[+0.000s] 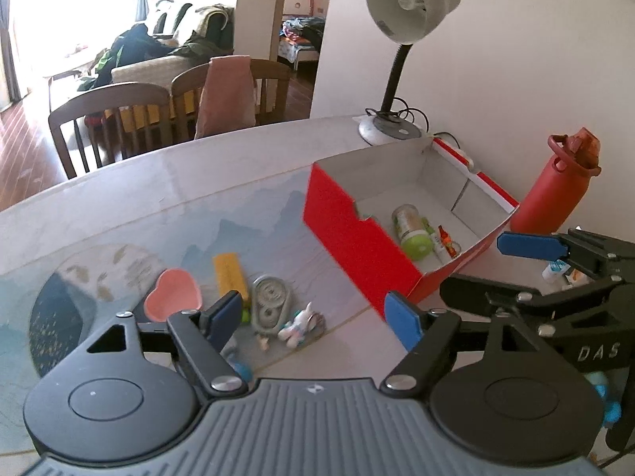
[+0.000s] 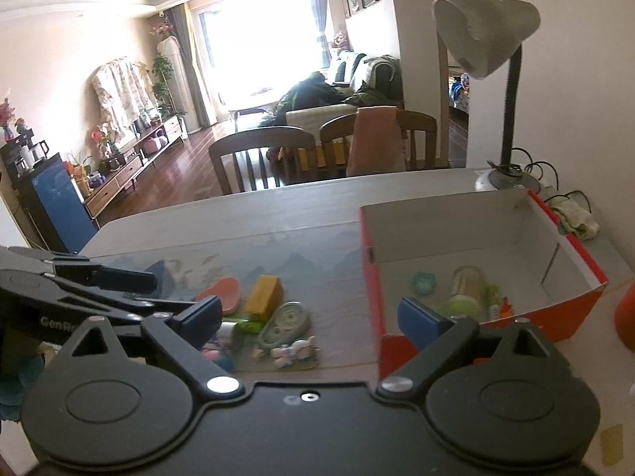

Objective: Organize rigid objects
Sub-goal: 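Withdraw both open tools from the box back over the mat, then move both tools toward the pink binder clip and white bunny figure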

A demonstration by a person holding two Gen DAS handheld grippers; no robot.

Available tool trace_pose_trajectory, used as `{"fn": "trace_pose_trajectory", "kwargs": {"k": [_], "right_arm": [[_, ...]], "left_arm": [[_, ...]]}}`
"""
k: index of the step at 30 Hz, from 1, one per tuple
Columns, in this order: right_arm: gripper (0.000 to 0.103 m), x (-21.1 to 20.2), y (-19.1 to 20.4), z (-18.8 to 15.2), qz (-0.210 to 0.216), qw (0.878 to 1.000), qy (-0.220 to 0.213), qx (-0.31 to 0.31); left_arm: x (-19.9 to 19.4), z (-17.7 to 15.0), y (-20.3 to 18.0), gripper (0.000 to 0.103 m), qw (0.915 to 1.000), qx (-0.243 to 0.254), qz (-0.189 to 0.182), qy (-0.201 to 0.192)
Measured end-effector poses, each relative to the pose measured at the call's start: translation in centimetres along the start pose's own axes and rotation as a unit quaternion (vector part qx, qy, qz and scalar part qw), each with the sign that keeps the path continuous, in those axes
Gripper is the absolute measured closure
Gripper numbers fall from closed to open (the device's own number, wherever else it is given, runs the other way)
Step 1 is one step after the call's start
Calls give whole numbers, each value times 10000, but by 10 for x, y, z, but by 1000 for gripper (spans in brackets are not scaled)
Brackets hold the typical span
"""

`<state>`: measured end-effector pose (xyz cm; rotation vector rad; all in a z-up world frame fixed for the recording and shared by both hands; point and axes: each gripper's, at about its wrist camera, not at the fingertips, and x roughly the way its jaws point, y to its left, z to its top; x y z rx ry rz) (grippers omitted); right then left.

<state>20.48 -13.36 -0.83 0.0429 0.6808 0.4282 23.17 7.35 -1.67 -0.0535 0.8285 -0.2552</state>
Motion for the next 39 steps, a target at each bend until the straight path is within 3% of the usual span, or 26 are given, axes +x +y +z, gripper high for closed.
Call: {"fn": "trace_pose_trajectory", "kwargs": {"k": [8,13,21,34,39], "right_arm": [[8,0,33,-12,121,9999,61,-106],[8,1,49,-19,174,9996,129,-175],[8,5,64,-31,161,9991,281,-269],[8,46,60,-47,152,9955,728,-584],[9,73,55,-50,117,9935,901,-687]], "left_arm": [[-27,-31,37,15,9996,-274,-39,-56],[-34,-54,55,3,9995,-302,6,-53],[-33,-88,75,2,9980,-497,356,-159],[8,-125,114,2,9911,-1119,712,-65],[30,-133,117,2,9917,-1039,752,-27]]}}
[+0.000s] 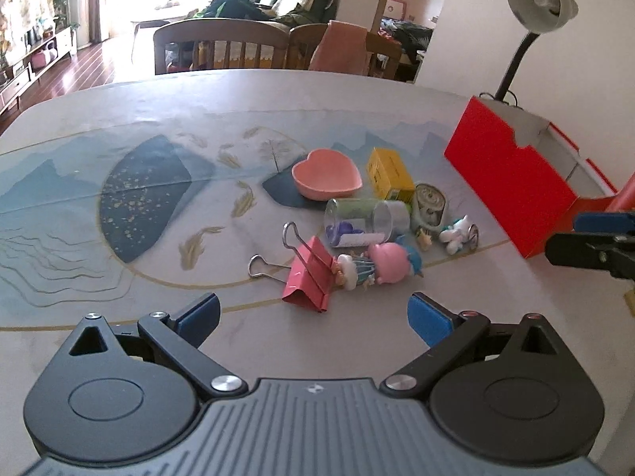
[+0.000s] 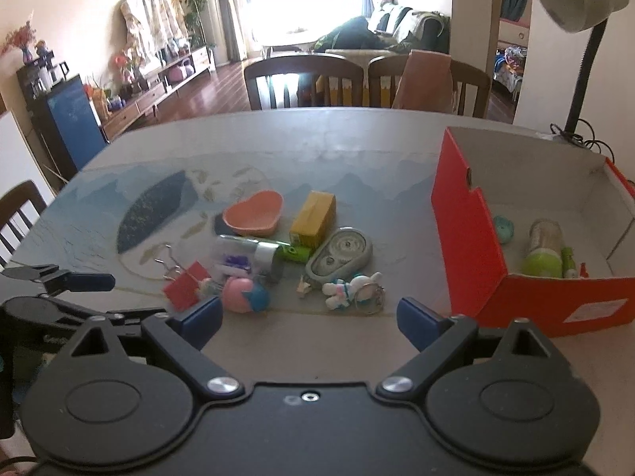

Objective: Organize rigid objects
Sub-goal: 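Move both tools toward the pink binder clip and white bunny figure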

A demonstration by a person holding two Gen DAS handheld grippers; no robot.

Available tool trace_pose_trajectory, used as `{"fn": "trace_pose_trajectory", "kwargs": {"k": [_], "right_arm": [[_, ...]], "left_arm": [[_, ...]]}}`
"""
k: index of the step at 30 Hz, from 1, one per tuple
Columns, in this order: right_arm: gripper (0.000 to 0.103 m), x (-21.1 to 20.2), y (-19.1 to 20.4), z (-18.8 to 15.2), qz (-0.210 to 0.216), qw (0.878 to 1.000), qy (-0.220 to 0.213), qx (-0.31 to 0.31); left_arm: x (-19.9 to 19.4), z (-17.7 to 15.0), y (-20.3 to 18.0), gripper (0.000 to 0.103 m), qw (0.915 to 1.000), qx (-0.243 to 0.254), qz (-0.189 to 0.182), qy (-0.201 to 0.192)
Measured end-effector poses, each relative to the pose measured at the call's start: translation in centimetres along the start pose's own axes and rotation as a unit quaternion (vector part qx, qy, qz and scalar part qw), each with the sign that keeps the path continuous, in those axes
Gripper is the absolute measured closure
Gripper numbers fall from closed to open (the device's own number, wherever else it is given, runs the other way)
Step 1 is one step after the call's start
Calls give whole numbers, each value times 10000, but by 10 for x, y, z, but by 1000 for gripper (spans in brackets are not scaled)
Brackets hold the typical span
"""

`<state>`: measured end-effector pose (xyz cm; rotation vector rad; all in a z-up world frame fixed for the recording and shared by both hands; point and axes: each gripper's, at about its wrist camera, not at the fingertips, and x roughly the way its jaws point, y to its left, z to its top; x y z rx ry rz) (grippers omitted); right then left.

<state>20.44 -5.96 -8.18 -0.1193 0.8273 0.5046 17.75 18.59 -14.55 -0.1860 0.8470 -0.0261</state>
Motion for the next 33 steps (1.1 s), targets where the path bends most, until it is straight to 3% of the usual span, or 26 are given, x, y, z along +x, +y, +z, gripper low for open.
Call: {"fn": "trace_pose_trajectory", "kwargs": {"k": [8,16,20,26,31,33], "right_arm": [[14,52,-17,0,-115,9994,290,-118],[20,84,-25,-1,-158,9979,500,-379],[23,92,-27,-1,-122,9975,535,-452],[27,101,-28,1,-88,9968,573,-543],[30,107,-28,0,-103,9966,609,-543],[33,110,-28,-1,-120,9965,629,-535]], "left_arm": [[23,1,-9,2,9988,405,200,-194],[45,3,-5,3,9982,497,251,-230],[51,3,-4,23,9978,588,241,-184],[56,-2,-2,36,9968,773,152,-93],[59,-1,-2,41,9955,920,183,-137],[60,-1,-3,48,9945,1004,254,-169]]}}
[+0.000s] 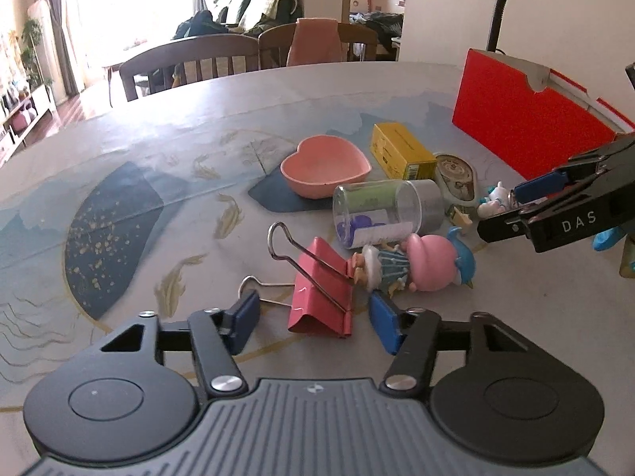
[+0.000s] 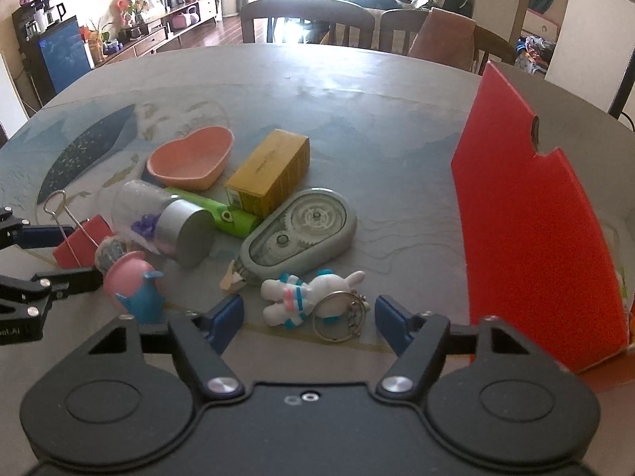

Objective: Organize rigid objects
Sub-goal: 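Move both tools toward the pink binder clip and white bunny figure, then grasp the pink binder clip with the left tool while the right tool grasps the white bunny keychain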

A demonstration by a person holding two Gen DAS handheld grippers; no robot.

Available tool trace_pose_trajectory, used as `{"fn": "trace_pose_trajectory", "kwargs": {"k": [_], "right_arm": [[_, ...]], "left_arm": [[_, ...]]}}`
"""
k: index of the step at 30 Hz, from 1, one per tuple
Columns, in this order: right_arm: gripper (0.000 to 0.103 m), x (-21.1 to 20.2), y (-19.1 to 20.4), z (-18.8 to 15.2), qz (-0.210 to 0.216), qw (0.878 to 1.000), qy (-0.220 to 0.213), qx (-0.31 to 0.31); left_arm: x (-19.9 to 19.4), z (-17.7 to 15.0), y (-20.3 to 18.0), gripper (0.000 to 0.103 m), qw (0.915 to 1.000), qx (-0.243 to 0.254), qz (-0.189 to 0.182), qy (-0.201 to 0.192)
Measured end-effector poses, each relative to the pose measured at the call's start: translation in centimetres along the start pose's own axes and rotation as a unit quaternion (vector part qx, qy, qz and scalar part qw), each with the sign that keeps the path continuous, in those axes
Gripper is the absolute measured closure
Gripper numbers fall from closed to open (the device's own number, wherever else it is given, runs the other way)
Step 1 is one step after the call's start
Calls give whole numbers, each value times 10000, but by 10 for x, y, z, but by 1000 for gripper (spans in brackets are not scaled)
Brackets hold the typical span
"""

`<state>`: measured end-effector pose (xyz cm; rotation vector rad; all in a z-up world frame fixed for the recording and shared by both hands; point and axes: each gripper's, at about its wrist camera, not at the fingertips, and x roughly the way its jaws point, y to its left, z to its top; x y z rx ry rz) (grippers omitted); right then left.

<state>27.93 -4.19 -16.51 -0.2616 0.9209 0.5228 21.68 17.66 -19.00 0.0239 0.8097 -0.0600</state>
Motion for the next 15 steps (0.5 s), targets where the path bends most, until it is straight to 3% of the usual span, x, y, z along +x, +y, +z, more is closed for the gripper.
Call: {"fn": "trace_pose_trajectory", "kwargs": {"k": [6,15], "right_arm": [[43,0,1,1,-72,9999,-74,-4],[44,-7,6,1,-222,9997,-138,-7]], "left_arm": [[0,1,2,65,10000,27,7,-37],[-2,4,1,69,9999,20,148,28]]}}
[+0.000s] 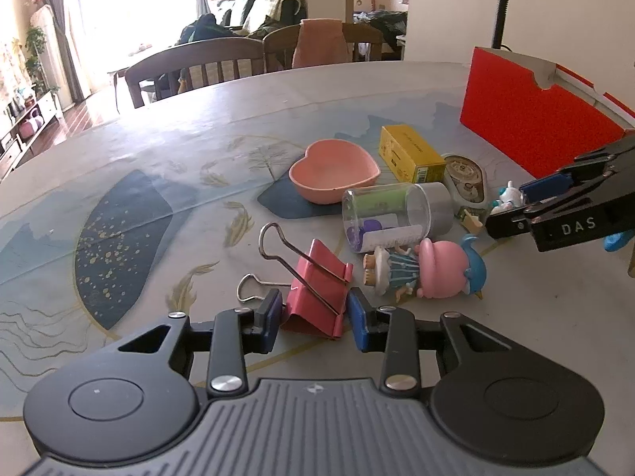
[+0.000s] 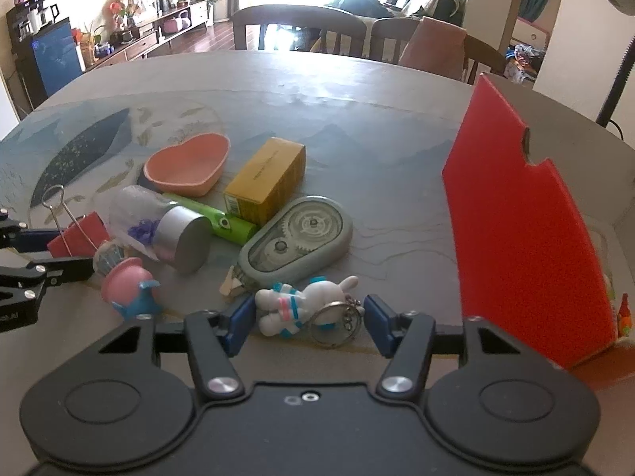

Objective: Organize rigid objects
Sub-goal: 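Grasp the pink binder clip with the left tool while the right tool grasps the white bunny keychain, then carry the binder clip and bunny keychain with both tools into the red box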

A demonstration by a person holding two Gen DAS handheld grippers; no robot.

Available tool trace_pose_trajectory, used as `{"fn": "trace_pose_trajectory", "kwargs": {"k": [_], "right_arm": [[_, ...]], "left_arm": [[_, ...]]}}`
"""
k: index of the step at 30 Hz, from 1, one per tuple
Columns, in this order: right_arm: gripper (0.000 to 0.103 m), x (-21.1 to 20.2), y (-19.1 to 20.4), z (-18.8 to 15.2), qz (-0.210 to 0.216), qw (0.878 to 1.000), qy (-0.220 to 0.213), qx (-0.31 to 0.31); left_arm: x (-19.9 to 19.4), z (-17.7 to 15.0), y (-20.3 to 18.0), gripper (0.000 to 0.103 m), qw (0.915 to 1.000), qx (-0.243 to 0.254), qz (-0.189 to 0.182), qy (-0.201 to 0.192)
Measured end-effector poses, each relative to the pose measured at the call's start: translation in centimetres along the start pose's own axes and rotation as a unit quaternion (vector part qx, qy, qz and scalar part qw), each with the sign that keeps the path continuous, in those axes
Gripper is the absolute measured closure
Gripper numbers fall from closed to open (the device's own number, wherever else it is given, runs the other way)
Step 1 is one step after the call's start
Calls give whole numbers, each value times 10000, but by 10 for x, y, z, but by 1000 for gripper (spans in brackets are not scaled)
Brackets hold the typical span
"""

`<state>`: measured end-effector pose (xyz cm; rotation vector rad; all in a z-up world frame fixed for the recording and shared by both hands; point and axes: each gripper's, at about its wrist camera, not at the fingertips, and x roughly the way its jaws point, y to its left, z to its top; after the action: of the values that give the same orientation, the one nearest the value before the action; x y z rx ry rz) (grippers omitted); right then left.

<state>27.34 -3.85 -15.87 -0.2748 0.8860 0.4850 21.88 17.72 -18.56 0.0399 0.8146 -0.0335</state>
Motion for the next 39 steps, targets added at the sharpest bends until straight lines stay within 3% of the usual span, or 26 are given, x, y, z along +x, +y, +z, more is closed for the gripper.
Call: {"fn": "trace_pose_trajectory", "kwargs": {"k": [15,29,39], "right_arm": [[44,-52,12,-5,49,9997,-149,192],[45,-104,36,-11,169,9989,-365,252],[45,-141,40,-10,156,9974,-635,298]], "left_arm": [[-28,-2,22,71,9972,-738,-133,57],[-65,-13,14,74,9974,-676,-226,-41],[-100,-10,4,74,9965,-637,-533,-3]]}}
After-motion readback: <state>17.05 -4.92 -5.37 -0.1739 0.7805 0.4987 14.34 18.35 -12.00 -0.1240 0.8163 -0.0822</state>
